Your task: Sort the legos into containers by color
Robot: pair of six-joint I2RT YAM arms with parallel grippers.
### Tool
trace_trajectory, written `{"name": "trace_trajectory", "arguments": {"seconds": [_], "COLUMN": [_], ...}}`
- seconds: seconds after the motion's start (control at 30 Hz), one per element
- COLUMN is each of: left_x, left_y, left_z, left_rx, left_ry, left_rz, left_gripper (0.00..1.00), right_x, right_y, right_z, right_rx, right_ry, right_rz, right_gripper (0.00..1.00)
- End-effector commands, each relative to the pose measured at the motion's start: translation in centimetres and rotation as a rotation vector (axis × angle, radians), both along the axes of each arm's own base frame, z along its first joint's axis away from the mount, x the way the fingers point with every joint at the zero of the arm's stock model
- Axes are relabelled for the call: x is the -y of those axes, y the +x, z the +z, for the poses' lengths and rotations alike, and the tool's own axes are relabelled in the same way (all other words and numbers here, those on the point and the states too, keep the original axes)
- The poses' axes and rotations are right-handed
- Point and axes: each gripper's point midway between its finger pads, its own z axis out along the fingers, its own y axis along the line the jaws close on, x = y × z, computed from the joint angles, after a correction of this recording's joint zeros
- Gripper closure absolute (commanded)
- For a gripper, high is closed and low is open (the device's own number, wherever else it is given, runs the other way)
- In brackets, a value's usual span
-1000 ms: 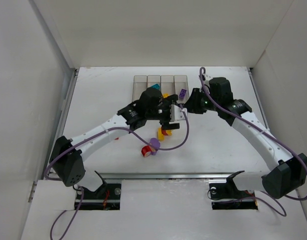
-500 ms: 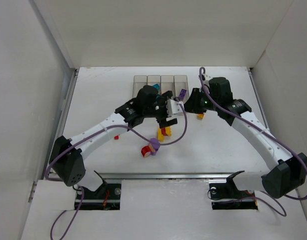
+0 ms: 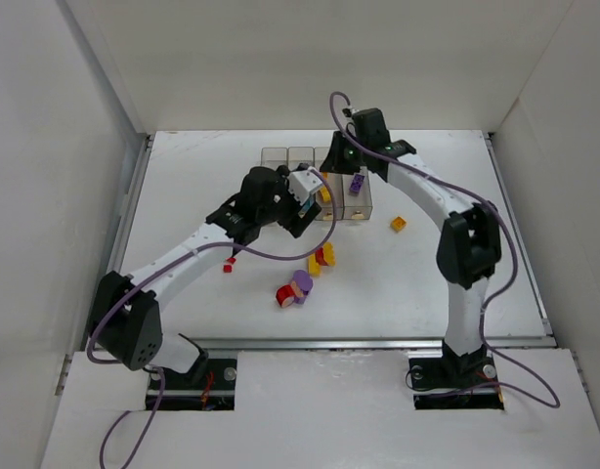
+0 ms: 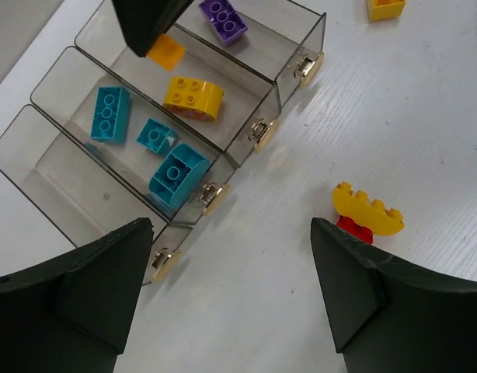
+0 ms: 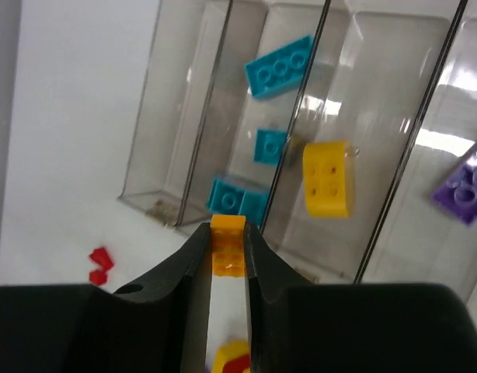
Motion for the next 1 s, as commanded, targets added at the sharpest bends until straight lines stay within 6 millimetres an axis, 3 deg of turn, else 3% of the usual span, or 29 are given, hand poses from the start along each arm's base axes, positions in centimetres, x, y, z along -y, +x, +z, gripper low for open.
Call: {"name": "trace_trajectory", "arguments": {"seconds": [0.0, 0.07, 0.1, 0.13, 0.27, 0.3, 0.33, 0.43, 0.53, 0.57, 0.63, 0.67, 0.7, 0.73, 0.77, 0.8, 0.83, 0.87, 0.97], "left_x": [-0.5, -0.9, -1.4, -1.4, -2.3, -2.3, -2.2, -2.5, -2.8, -2.8, -2.8, -2.8, -2.8, -2.9, -2.8, -2.8, -2.9, -2.8, -2.7], "left_y": [-0.1, -0.4, -0.2, -0.2, 0.2, 0.2, 0.3, 0.4, 0.7, 0.7, 0.7, 0.6, 0.6, 0.5, 0.6, 0.6, 0.5, 0.5, 0.6], "left_z": [3.9, 3.7, 3.3, 3.3, 3.3, 3.3, 3.5, 3.2, 3.0, 3.2, 3.2, 2.8, 2.8, 2.4, 2.6, 2.3, 1.7, 1.8, 1.8], "left_rx": [0.093, 0.098, 0.091, 0.091, 0.093, 0.093, 0.101, 0.095, 0.097, 0.104, 0.104, 0.097, 0.097, 0.083, 0.093, 0.094, 0.086, 0.088, 0.090], "left_ry": [-0.075, -0.073, -0.067, -0.067, -0.067, -0.067, -0.072, -0.078, -0.078, -0.083, -0.084, -0.078, -0.078, -0.080, -0.087, -0.088, -0.083, -0.094, -0.107], "left_rz": [0.038, 0.048, 0.060, 0.060, 0.082, 0.082, 0.082, 0.095, 0.104, 0.104, 0.104, 0.104, 0.104, 0.108, 0.108, 0.108, 0.108, 0.112, 0.116], "left_gripper": [0.20, 0.20, 0.20, 0.20, 0.20, 0.20, 0.20, 0.20, 0.20, 0.20, 0.20, 0.20, 0.19, 0.19, 0.19, 0.19, 0.19, 0.19, 0.19], "right_x": [0.0, -0.1, 0.0, 0.1, 0.0, -0.2, -0.2, -0.4, -0.7, -0.1, 1.4, 2.4, 3.7, 6.7, 8.7, 10.9, 13.8, 15.4, 19.1], "right_y": [3.1, 4.4, 5.2, 5.1, 5.8, 6.0, 6.1, 6.2, 5.8, 5.9, 5.9, 5.4, 4.7, 5.0, 4.1, 3.0, 2.4, 1.0, -1.8], "right_z": [-1.8, -1.7, -2.7, -3.5, -3.2, -3.2, -3.7, -2.8, -2.2, -0.2, 1.3, 3.5, 3.8, 4.2, 2.8, 4.3, 3.5, 1.0, -1.9], "right_rx": [0.015, 0.029, 0.022, 0.004, 0.028, 0.032, 0.024, 0.040, 0.050, 0.075, 0.082, 0.108, 0.089, 0.090, 0.048, 0.075, 0.054, 0.001, -0.076], "right_ry": [-0.096, -0.114, -0.136, -0.145, -0.140, -0.138, -0.142, -0.135, -0.122, -0.104, -0.088, -0.077, -0.095, -0.139, -0.192, -0.239, -0.312, -0.368, -0.505], "right_rz": [-0.028, -0.042, -0.061, -0.060, -0.070, -0.071, -0.070, -0.055, -0.027, -0.033, -0.047, -0.061, -0.086, -0.169, -0.217, -0.258, -0.320, -0.325, -0.331], "right_gripper": [0.86, 0.78, 0.77, 0.77, 0.71, 0.59, 0.51, 0.30, 0.22, 0.22, 0.22, 0.20, 0.16, 0.10, 0.00, 0.00, 0.00, 0.00, 0.00]}}
